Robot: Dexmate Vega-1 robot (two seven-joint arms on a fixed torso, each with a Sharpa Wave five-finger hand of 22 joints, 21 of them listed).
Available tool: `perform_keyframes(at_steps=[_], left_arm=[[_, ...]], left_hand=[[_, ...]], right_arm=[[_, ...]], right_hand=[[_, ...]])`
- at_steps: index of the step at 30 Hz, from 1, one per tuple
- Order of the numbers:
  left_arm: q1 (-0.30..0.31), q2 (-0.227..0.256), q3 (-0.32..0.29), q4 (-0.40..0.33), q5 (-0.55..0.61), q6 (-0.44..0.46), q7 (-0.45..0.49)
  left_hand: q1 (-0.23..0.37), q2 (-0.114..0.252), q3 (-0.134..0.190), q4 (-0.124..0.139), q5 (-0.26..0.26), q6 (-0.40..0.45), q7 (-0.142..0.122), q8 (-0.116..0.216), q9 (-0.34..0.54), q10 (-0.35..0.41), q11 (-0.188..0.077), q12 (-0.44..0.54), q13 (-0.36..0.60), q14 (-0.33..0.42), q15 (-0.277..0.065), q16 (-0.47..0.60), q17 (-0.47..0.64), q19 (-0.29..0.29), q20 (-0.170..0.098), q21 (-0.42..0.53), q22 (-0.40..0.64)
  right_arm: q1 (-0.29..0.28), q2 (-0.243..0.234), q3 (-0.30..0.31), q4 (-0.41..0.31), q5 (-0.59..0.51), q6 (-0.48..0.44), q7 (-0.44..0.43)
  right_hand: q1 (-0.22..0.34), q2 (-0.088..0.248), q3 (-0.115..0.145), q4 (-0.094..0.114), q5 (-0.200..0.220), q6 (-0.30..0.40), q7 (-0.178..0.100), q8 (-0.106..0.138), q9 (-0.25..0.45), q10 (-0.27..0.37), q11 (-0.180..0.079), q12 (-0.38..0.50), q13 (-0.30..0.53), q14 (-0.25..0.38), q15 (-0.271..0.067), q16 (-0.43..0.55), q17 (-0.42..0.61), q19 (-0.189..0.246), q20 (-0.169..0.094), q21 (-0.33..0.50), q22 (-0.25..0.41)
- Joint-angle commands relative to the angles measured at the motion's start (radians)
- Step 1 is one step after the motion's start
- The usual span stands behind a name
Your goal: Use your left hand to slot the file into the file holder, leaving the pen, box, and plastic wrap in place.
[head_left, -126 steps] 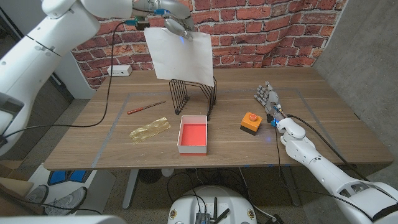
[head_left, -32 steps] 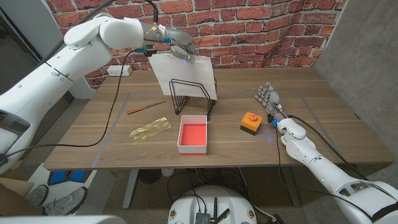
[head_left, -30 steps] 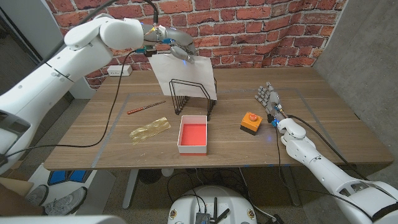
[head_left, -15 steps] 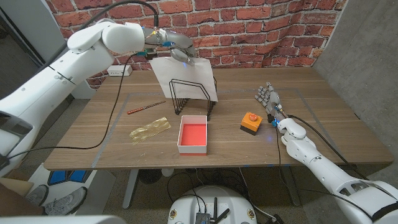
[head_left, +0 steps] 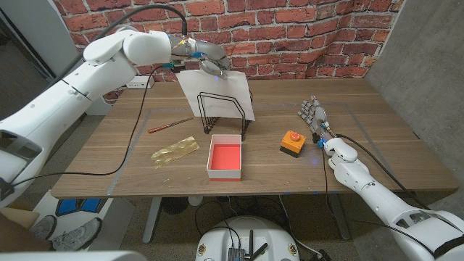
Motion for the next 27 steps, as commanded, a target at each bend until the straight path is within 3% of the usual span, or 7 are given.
perform_keyframes(at_steps=[1,19,27], left_arm=[[0.0,-0.005,0.016,0.005,0.022,0.008,-0.01],[-0.006,-0.023,0.033,0.029,0.035,-0.009,-0.016],[-0.006,-0.028,0.036,0.038,0.034,-0.011,-0.012]], left_hand=[[-0.009,0.002,-0.003,0.001,-0.003,0.008,0.0,0.008,0.003,0.0,0.001,0.003,0.003,-0.002,-0.066,0.006,0.005,-0.003,-0.074,0.002,0.001],[-0.008,0.001,-0.002,0.0,-0.003,0.009,-0.004,0.008,0.003,0.002,0.002,0.003,0.003,-0.001,-0.067,0.006,0.005,-0.002,-0.076,0.002,0.001],[-0.008,0.0,-0.002,0.0,-0.003,0.008,-0.002,0.008,0.003,0.0,0.001,0.003,0.002,-0.002,-0.067,0.005,0.005,-0.002,-0.075,0.002,0.001]], right_arm=[[0.005,0.005,0.001,0.015,0.004,-0.002,0.004],[0.011,0.016,0.003,0.05,0.009,0.019,0.023],[-0.006,0.0,0.008,0.006,0.013,-0.002,0.01]], right_hand=[[0.006,0.048,0.005,-0.004,-0.006,0.007,0.0,0.0,0.002,0.004,0.007,0.004,0.0,0.01,0.003,0.006,0.003,0.005,0.002,0.006,0.003],[0.007,0.049,0.004,-0.006,-0.007,0.01,0.0,0.0,0.002,0.009,0.008,0.005,0.001,0.011,0.004,0.008,0.005,0.005,0.003,0.006,0.003],[0.008,0.049,0.004,-0.007,-0.007,0.011,0.0,0.0,0.003,0.009,0.009,0.005,0.001,0.011,0.005,0.008,0.006,0.006,0.003,0.006,0.003]])
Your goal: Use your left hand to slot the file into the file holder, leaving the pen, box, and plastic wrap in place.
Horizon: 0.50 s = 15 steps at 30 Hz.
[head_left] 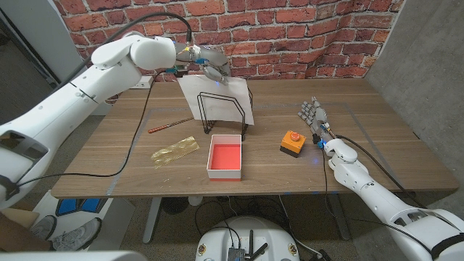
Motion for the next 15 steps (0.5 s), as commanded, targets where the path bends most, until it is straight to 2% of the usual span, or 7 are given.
perform_keyframes(at_steps=[1,15], left_arm=[[-0.003,-0.018,0.015,0.027,0.0,-0.005,0.001],[-0.022,-0.033,0.034,0.055,-0.004,-0.021,-0.015]], left_hand=[[-0.004,-0.003,-0.002,-0.001,-0.003,0.006,0.002,0.004,0.003,-0.001,-0.001,0.003,0.002,-0.003,-0.068,0.005,0.005,-0.002,-0.075,0.003,0.003],[-0.006,-0.002,-0.002,0.001,-0.003,0.005,0.004,0.003,0.003,-0.001,-0.002,0.003,0.003,-0.003,-0.066,0.005,0.005,-0.005,-0.074,0.002,0.003]], right_arm=[[-0.017,-0.014,0.005,-0.034,0.008,-0.01,-0.005],[-0.012,-0.012,0.006,-0.03,0.013,-0.014,0.0]], right_hand=[[0.007,0.049,0.004,-0.007,0.001,0.011,-0.001,0.0,0.003,0.005,0.006,0.005,0.001,0.006,-0.001,0.004,0.006,0.006,0.003,0.006,0.003],[0.008,0.05,0.004,-0.009,0.001,0.011,-0.001,0.0,0.003,0.004,0.005,0.004,0.001,0.006,-0.001,0.005,0.007,0.007,0.003,0.006,0.003]])
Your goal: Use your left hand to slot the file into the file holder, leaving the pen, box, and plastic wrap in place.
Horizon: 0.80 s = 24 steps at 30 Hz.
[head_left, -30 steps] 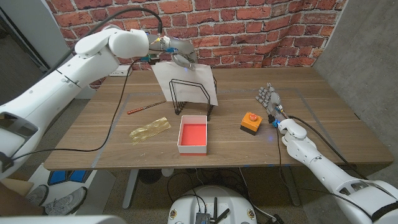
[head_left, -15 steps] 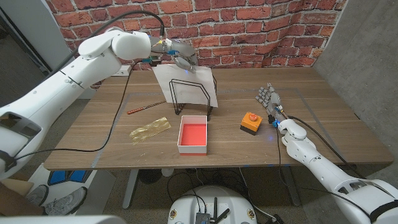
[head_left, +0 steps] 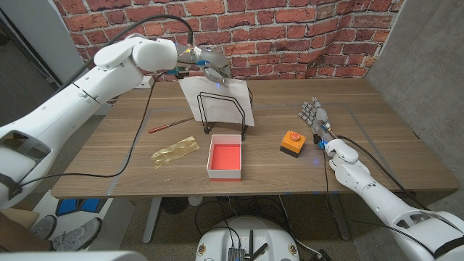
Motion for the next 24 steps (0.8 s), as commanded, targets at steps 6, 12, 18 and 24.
perform_keyframes(at_steps=[6,12,18,24], left_arm=[[-0.027,-0.023,0.024,0.04,-0.002,-0.021,-0.015],[-0.04,-0.034,0.035,0.057,0.0,-0.032,-0.02],[-0.056,-0.045,0.05,0.071,0.008,-0.036,-0.037],[-0.066,-0.05,0.06,0.077,0.016,-0.037,-0.052]], left_hand=[[-0.005,-0.003,-0.002,0.0,-0.003,0.006,0.002,0.004,0.004,0.0,-0.002,0.004,0.003,-0.002,-0.067,0.006,0.005,-0.004,-0.074,0.002,0.003],[-0.004,-0.002,-0.002,0.0,-0.003,0.005,0.002,0.004,0.004,-0.001,-0.001,0.004,0.003,-0.002,-0.068,0.006,0.005,-0.005,-0.075,0.002,0.003],[-0.006,-0.003,-0.002,0.001,-0.003,0.004,0.0,0.003,0.004,-0.002,-0.005,0.003,0.003,-0.005,-0.066,0.004,0.004,-0.005,-0.074,0.002,0.003],[-0.008,-0.006,-0.003,0.001,-0.003,0.004,0.0,0.004,0.004,-0.006,-0.005,0.002,0.002,-0.01,-0.066,0.002,0.003,-0.01,-0.074,0.0,0.003]], right_arm=[[0.0,0.001,0.003,0.0,0.005,-0.002,0.001],[-0.001,0.0,0.004,0.001,0.006,-0.001,0.0],[0.0,0.0,0.006,0.004,0.007,0.0,-0.001],[0.0,0.002,0.006,0.008,0.008,0.0,0.001]], right_hand=[[0.009,0.05,0.003,-0.008,0.0,0.012,-0.001,0.0,0.003,0.005,0.006,0.004,0.001,0.006,0.0,0.006,0.002,0.009,0.005,0.007,0.003],[0.008,0.05,0.003,-0.008,0.0,0.012,-0.001,0.0,0.003,0.006,0.006,0.005,0.001,0.007,-0.001,0.006,0.003,0.009,0.005,0.007,0.003],[0.009,0.05,0.002,-0.009,0.0,0.012,-0.001,0.0,0.003,0.005,0.005,0.005,0.001,0.007,0.0,0.006,0.003,0.01,0.005,0.007,0.003],[0.009,0.051,0.003,-0.009,-0.001,0.012,-0.001,0.0,0.003,0.006,0.006,0.005,0.001,0.007,0.0,0.007,0.004,0.01,0.006,0.007,0.003]])
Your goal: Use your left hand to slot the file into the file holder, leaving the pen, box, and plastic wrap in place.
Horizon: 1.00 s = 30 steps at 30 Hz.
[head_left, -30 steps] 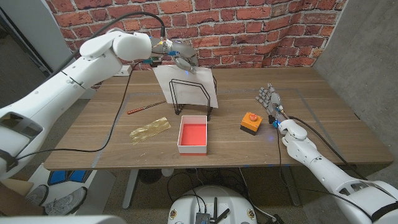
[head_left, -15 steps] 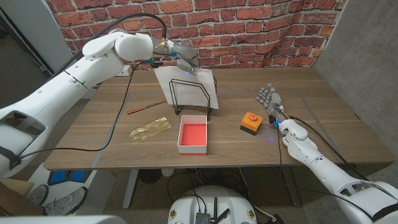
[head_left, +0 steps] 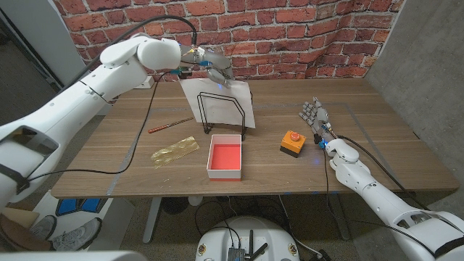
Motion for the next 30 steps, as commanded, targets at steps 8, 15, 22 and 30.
perform_keyframes(at_steps=[8,15,22,30], left_arm=[[-0.028,-0.014,0.024,0.02,0.021,-0.007,-0.027],[-0.024,-0.012,0.022,0.018,0.027,-0.012,-0.018],[-0.019,-0.009,0.016,0.017,0.018,-0.015,-0.018],[-0.015,-0.006,0.013,0.014,0.015,-0.016,-0.017]], left_hand=[[-0.014,-0.015,-0.007,0.001,-0.003,-0.002,-0.004,0.004,0.003,-0.012,-0.001,-0.001,0.003,-0.019,-0.066,0.0,0.003,-0.013,-0.071,-0.004,0.003],[-0.02,-0.023,-0.011,0.001,-0.003,-0.013,-0.005,-0.001,0.002,-0.023,-0.008,-0.003,0.002,-0.027,-0.067,-0.001,0.002,-0.016,-0.072,-0.005,0.003],[-0.031,-0.043,-0.023,0.001,-0.003,-0.042,0.0,-0.011,0.001,-0.051,0.003,-0.008,0.003,-0.041,-0.065,-0.001,0.003,-0.026,-0.074,-0.009,0.002],[-0.046,-0.066,-0.035,0.001,-0.004,-0.061,-0.002,-0.017,-0.001,-0.084,0.003,-0.011,0.002,-0.06,-0.065,-0.004,0.001,-0.043,-0.073,-0.018,0.001]], right_arm=[[0.0,0.004,0.001,0.01,0.003,0.003,0.001],[0.002,0.007,0.001,0.013,0.003,0.003,0.0],[-0.003,0.004,0.002,0.005,0.003,-0.001,-0.007],[-0.005,0.003,0.002,0.001,0.002,0.0,-0.01]], right_hand=[[0.01,0.051,0.0,-0.008,-0.001,0.012,-0.001,0.0,0.003,0.007,0.007,0.005,0.001,0.008,0.001,0.007,0.004,0.007,0.003,0.007,0.003],[0.009,0.051,0.001,-0.008,-0.001,0.012,-0.001,0.0,0.003,0.006,0.006,0.005,0.001,0.008,0.002,0.008,0.005,0.008,0.003,0.007,0.003],[0.01,0.051,0.001,-0.009,-0.001,0.013,-0.002,0.0,0.003,0.007,0.007,0.005,0.001,0.008,0.001,0.007,0.005,0.008,0.004,0.007,0.003],[0.013,0.053,0.003,-0.012,-0.001,0.013,-0.002,0.0,0.003,0.007,0.007,0.005,0.001,0.009,0.003,0.008,0.005,0.008,0.004,0.007,0.003]])
